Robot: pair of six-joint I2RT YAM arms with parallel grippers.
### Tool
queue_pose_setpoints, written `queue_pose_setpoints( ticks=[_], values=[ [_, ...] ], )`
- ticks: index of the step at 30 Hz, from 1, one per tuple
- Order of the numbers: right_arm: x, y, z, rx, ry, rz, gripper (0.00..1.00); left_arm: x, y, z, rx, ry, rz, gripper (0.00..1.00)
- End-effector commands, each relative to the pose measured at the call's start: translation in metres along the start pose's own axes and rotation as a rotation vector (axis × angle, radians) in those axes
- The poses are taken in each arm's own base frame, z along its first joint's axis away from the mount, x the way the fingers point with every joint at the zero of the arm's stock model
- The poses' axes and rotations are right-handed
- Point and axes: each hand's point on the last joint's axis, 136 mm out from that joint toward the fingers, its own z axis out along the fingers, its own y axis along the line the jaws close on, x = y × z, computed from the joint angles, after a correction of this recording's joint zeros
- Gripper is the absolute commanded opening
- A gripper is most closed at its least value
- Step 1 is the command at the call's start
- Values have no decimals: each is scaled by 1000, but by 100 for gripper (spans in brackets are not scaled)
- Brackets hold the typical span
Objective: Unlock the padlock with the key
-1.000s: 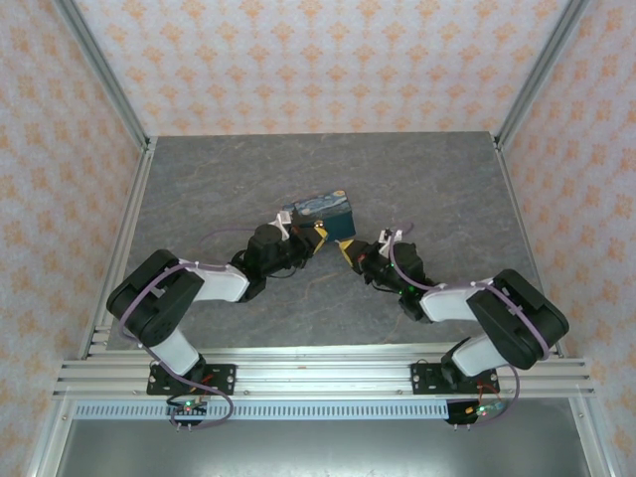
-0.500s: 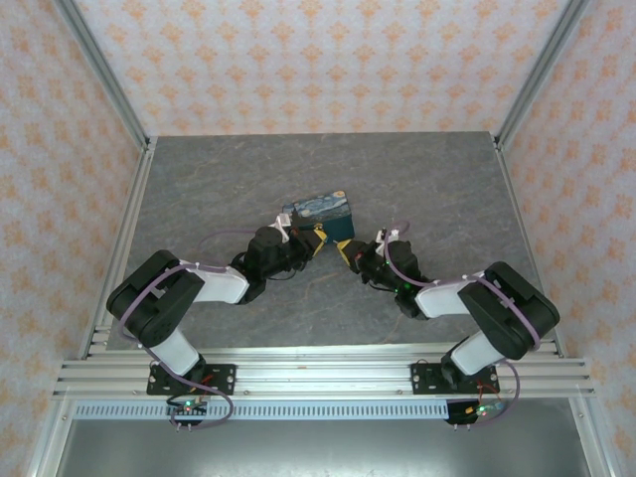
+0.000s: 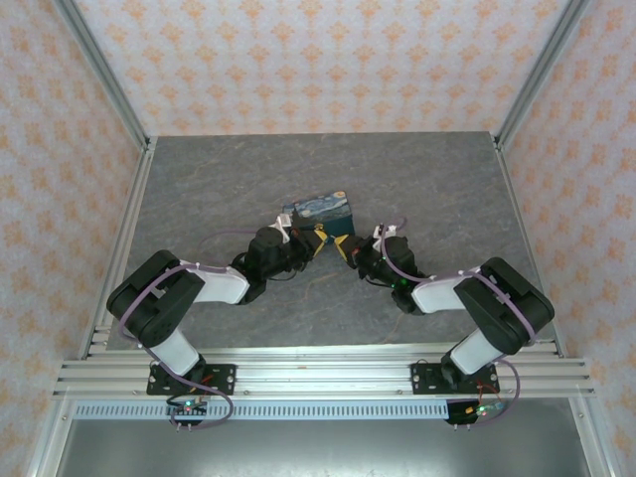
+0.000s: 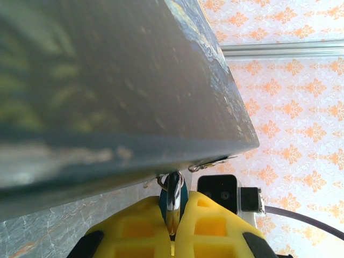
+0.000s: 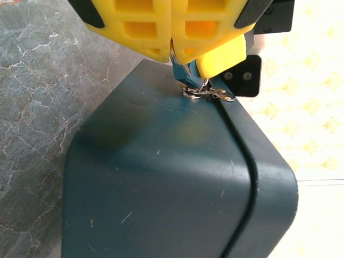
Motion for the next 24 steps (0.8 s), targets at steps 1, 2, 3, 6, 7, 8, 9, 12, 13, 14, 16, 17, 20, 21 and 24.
queue_pose_setpoints(
  ticks=[1, 2, 3, 6, 7, 8, 9, 12, 13, 14, 16, 17, 20, 21, 24],
  values=[
    [0, 8, 6, -24, 0, 0, 0, 0, -13, -1, 38, -14, 2, 0],
    [1, 7, 6, -21, 2, 1, 0, 0, -13, -1, 38, -16, 3, 0],
    [1, 7, 6, -20, 3, 1, 0, -1, -13, -2, 38, -18, 2, 0],
    [3, 5, 6, -15, 6, 1, 0, -1, -14, -1, 38, -16, 4, 0],
    [3, 4, 6, -12, 7, 2, 0, -1, -14, -1, 35, -18, 5, 0],
    [4, 3, 6, -11, 6, 2, 0, -1, -13, -1, 35, -18, 7, 0],
    [4, 2, 6, -9, 6, 2, 0, -1, -14, -1, 35, -18, 7, 0],
    [4, 2, 6, -9, 7, 1, 0, -1, -14, -1, 35, -17, 10, 0],
    [4, 3, 6, -11, 8, 1, 0, -1, -13, -1, 33, -18, 9, 0],
    [4, 3, 7, -10, 8, 1, 0, -1, -14, 0, 34, -15, 10, 0],
    [4, 4, 8, -13, 10, 1, 0, 0, -14, 0, 34, -13, 10, 0],
    [4, 5, 9, -14, 11, 0, 0, 0, -14, 0, 34, -13, 10, 0],
    [4, 6, 10, -17, 12, 0, 0, 0, -14, 0, 34, -11, 10, 0],
    [4, 7, 11, -17, 13, -2, 0, 0, -14, 0, 36, -11, 11, 0],
    [4, 9, 12, -23, 14, -3, 0, 1, -15, 1, 35, -8, 14, 0]
  ],
)
